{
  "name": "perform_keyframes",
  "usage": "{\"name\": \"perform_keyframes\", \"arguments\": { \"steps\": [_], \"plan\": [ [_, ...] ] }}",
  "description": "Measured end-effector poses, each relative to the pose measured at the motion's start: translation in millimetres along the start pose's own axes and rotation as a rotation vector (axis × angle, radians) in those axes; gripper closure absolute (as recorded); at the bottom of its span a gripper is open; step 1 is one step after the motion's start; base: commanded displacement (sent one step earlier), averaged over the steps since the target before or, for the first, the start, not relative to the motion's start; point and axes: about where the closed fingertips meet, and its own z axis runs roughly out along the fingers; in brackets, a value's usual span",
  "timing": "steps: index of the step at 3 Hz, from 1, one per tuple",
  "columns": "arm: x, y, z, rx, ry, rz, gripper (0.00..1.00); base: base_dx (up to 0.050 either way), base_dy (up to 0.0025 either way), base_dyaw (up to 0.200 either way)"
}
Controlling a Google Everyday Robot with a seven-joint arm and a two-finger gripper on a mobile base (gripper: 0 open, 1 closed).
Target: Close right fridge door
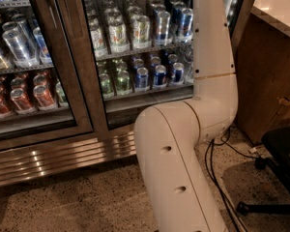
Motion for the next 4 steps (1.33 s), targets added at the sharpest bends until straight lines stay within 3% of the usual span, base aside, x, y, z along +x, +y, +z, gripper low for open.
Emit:
{"name": "perform_keyframes", "arguments": {
  "steps": [1, 2, 4],
  "plan": [
    [-1, -4, -10, 0.020, 0.006, -0.009, 1.00, 0.000, 0.00000, 0.000],
    [9, -26, -40, 0.099, 0.061, -0.054, 1.00, 0.000, 0.00000, 0.000],
    [7, -21, -44, 0.098, 0.066, -0.052, 1.00, 0.000, 0.00000, 0.000]
  ]
}}
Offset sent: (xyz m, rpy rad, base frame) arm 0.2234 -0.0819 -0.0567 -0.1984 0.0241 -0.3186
